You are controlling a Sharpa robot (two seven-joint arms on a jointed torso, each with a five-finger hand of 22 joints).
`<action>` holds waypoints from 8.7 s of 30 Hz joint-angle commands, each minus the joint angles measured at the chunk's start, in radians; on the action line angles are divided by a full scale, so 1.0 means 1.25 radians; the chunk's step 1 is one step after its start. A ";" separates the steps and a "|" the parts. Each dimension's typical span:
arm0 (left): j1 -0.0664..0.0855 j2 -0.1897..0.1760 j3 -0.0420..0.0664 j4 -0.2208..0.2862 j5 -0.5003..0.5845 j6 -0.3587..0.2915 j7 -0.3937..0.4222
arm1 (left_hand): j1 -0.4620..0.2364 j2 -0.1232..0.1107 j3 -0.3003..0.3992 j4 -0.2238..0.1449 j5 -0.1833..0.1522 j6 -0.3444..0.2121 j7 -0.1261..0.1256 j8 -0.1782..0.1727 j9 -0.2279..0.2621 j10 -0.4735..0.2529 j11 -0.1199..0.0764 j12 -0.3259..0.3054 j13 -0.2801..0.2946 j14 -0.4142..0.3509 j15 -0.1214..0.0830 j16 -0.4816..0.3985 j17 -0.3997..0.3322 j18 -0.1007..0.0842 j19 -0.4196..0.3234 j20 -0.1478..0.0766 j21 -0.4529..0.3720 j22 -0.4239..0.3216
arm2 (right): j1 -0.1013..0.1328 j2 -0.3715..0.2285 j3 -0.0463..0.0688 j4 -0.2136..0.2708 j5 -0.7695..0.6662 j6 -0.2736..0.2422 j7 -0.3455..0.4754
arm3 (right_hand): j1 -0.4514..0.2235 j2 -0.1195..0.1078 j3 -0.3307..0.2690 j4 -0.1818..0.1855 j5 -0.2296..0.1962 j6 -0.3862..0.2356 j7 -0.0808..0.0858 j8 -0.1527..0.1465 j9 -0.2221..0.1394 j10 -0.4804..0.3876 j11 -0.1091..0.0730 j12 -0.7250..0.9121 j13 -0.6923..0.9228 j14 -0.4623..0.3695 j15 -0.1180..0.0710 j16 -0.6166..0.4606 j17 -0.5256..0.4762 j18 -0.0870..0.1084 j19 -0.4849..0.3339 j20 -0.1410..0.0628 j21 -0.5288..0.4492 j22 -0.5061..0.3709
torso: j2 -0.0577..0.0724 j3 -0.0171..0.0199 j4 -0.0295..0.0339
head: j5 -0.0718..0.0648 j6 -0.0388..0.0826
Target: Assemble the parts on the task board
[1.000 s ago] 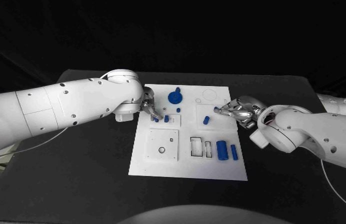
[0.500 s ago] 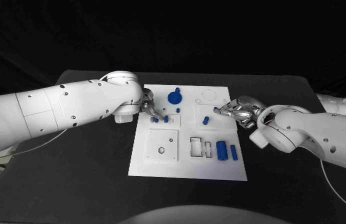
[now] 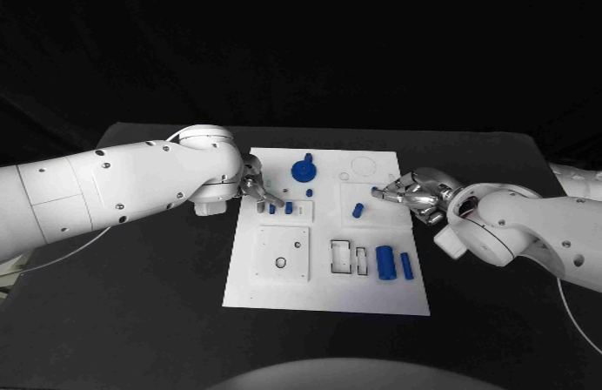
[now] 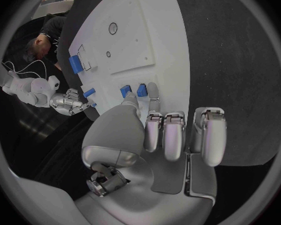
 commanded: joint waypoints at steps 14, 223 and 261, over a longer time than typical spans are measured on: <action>0.002 -0.049 0.007 0.038 0.019 -0.164 0.041 | -0.063 -0.014 -0.062 -0.001 -0.010 0.010 0.000 0.009 0.005 0.085 0.003 0.000 0.210 0.085 0.008 0.002 0.211 -0.012 0.086 -0.003 0.002 0.211 | -0.001 -0.001 0.000 0.001 -0.005 -0.023 0.030 | 0.001 0.009 -0.003 0.000 -0.002 -0.002 0.007 0.004 -0.001 0.082 0.006 0.002 0.210 0.083 0.007 0.003 0.211 -0.005 0.082 0.006 0.004 0.210 | 0.000 0.0001 0.0000 | -0.002 0.005; -0.090 0.109 0.000 -0.138 -0.514 -0.268 0.577 | 0.519 -0.121 0.265 -0.002 -0.017 -0.106 0.047 -0.073 -0.709 -0.313 0.058 -1.205 -0.997 0.085 0.056 0.002 0.211 -0.012 0.086 0.000 0.002 0.211 | -0.001 -0.003 0.000 0.011 0.038 -0.057 0.092 | 0.003 0.016 -0.011 0.006 0.008 0.008 0.006 0.013 -0.001 0.082 0.006 0.002 0.210 0.083 0.006 0.003 0.211 -0.005 0.082 0.007 0.004 0.210 | 0.000 0.0000 -0.0004 | -0.008 -0.004; -0.085 0.083 0.002 -0.102 -0.516 -0.368 0.618 | 0.511 -0.123 0.313 -0.007 -0.017 -0.013 0.052 -0.042 -0.700 -0.209 0.056 -1.191 -0.996 0.085 0.054 0.002 0.211 -0.012 0.086 -0.001 0.002 0.211 | -0.002 -0.001 0.000 0.005 0.038 -0.054 0.091 | 0.002 0.017 -0.013 0.007 0.008 0.008 0.006 0.014 -0.001 0.082 0.006 0.002 0.210 0.083 0.007 0.003 0.211 -0.005 0.082 0.007 0.004 0.210 | -0.001 0.0001 0.0005 | -0.008 0.001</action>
